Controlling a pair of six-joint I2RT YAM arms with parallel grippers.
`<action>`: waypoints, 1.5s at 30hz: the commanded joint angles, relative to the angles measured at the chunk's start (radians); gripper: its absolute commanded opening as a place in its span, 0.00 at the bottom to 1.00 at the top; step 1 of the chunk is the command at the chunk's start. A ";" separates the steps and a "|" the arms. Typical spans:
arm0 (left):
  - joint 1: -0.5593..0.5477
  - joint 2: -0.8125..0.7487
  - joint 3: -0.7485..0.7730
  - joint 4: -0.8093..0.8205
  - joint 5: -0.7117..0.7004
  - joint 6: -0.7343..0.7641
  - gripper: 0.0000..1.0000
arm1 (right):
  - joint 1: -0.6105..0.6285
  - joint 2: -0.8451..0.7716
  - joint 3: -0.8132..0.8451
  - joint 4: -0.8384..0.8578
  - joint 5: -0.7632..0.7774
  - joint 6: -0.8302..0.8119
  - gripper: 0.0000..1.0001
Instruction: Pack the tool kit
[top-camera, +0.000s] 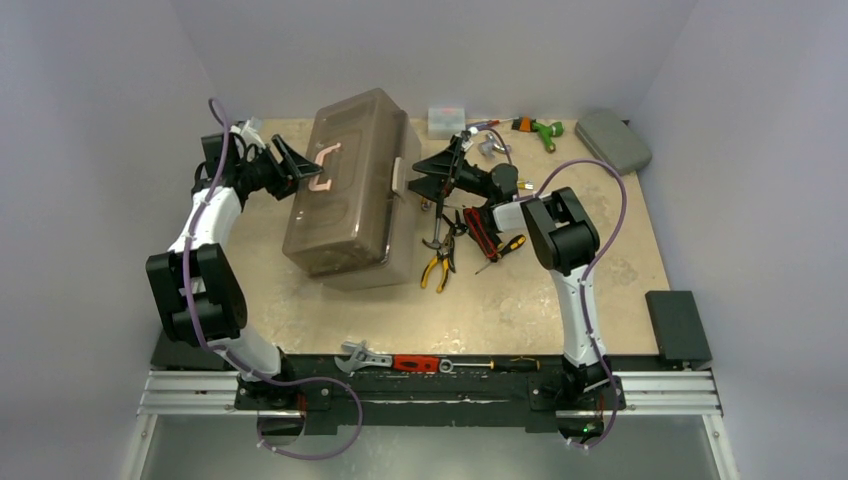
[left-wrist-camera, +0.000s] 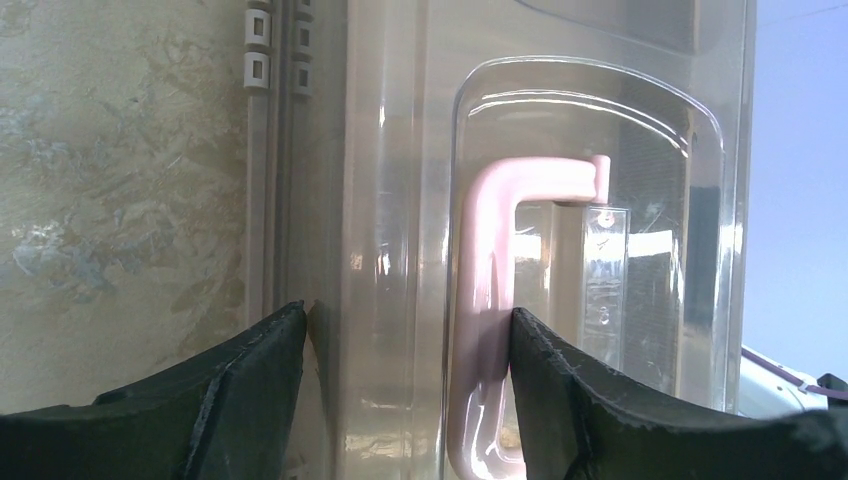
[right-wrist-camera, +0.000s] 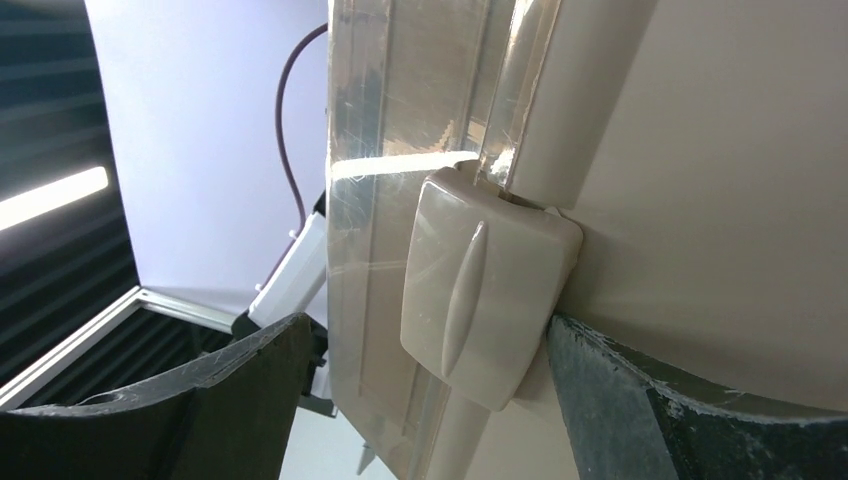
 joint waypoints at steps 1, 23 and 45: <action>-0.082 0.116 -0.088 -0.240 -0.119 0.038 0.40 | 0.096 0.003 0.078 0.149 0.011 0.066 0.87; -0.090 0.123 -0.081 -0.256 -0.149 0.036 0.39 | 0.108 -0.070 0.085 0.249 0.047 0.060 0.86; -0.083 0.126 -0.093 -0.243 -0.186 -0.014 0.41 | 0.105 -0.163 0.078 0.253 0.061 -0.027 0.87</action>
